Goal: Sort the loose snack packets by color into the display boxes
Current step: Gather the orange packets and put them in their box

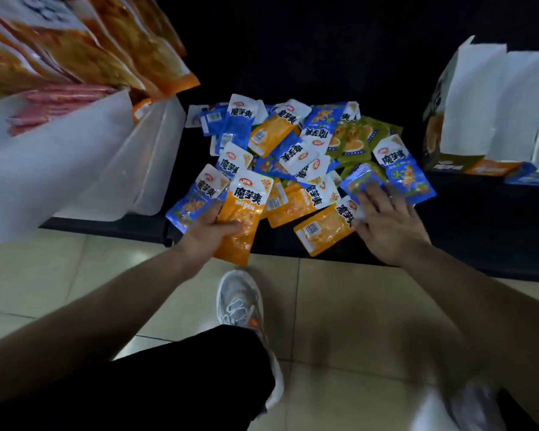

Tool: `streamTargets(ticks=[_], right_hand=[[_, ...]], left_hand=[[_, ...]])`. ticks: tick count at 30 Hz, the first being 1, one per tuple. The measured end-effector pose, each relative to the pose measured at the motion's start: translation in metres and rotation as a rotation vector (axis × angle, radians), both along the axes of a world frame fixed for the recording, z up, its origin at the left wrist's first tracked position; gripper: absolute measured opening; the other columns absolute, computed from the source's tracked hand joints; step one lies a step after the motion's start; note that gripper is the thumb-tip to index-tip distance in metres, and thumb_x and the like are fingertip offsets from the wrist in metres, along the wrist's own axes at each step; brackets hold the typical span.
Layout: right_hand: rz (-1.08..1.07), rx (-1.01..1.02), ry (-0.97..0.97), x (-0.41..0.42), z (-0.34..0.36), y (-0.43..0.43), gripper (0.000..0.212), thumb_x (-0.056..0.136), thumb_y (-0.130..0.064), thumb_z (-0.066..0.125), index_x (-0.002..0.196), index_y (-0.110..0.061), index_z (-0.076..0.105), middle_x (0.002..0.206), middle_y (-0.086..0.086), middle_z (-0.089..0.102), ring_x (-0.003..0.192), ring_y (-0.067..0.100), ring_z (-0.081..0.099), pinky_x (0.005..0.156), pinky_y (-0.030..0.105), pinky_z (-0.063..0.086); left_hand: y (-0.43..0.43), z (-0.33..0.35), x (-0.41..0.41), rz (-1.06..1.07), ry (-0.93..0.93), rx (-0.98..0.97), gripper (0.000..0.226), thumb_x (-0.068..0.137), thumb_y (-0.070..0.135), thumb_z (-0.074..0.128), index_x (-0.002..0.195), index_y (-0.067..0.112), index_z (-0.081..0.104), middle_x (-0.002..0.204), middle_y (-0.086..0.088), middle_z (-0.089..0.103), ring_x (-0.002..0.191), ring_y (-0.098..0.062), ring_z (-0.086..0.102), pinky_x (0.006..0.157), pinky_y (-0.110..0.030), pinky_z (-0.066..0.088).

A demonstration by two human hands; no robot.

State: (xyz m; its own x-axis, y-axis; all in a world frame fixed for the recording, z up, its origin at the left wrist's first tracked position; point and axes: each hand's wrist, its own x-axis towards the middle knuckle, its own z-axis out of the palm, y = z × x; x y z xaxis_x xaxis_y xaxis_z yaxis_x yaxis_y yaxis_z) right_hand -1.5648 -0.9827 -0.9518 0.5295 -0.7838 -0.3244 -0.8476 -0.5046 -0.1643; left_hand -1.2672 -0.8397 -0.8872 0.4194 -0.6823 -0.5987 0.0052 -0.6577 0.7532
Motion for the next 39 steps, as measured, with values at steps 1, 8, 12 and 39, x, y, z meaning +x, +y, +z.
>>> streamTargets(ticks=[1, 8, 12, 39], right_hand=[[-0.004, -0.048, -0.034, -0.002, 0.002, -0.003, 0.061, 0.102, -0.047, 0.035, 0.158, -0.029, 0.017, 0.164, -0.001, 0.013, 0.149, 0.030, 0.010, 0.118, 0.050, 0.019], [0.207, -0.005, -0.057, 0.023, -0.002, 0.012, 0.079, 0.091, -0.049, 0.063, 0.156, -0.024, 0.026, 0.156, -0.002, 0.033, 0.142, 0.027, 0.025, 0.117, 0.047, 0.020], [0.249, 0.052, -0.007, 0.034, 0.009, -0.005, 0.088, 0.079, -0.061, 0.072, 0.152, -0.029, 0.034, 0.152, -0.004, 0.033, 0.140, 0.027, 0.025, 0.116, 0.048, 0.024], [-0.387, 0.336, -0.631, 0.103, 0.056, 0.030, 0.081, 0.078, -0.051, 0.080, 0.141, -0.022, 0.039, 0.129, 0.001, 0.055, 0.108, 0.011, 0.059, 0.081, 0.022, 0.050]], left_hand=[[-0.002, -0.005, -0.006, 0.016, 0.011, -0.003, 0.037, 0.084, 0.009, 0.073, 0.109, 0.034, 0.064, 0.108, -0.001, 0.069, 0.106, -0.029, 0.066, 0.091, -0.044, 0.055], [-0.004, -0.019, -0.023, -0.016, -0.051, 0.029, 0.036, 0.090, 0.012, 0.068, 0.124, 0.018, 0.059, 0.109, -0.003, 0.067, 0.098, -0.021, 0.066, 0.078, -0.032, 0.053], [-0.007, -0.019, -0.023, -0.013, -0.092, 0.036, 0.032, 0.090, 0.012, 0.066, 0.120, 0.017, 0.058, 0.102, -0.001, 0.067, 0.094, -0.020, 0.066, 0.075, -0.031, 0.052], [-0.007, -0.013, -0.028, -0.086, -0.005, -0.093, 0.030, 0.095, 0.026, 0.066, 0.123, 0.024, 0.057, 0.100, 0.008, 0.069, 0.091, -0.012, 0.069, 0.070, -0.027, 0.054]])
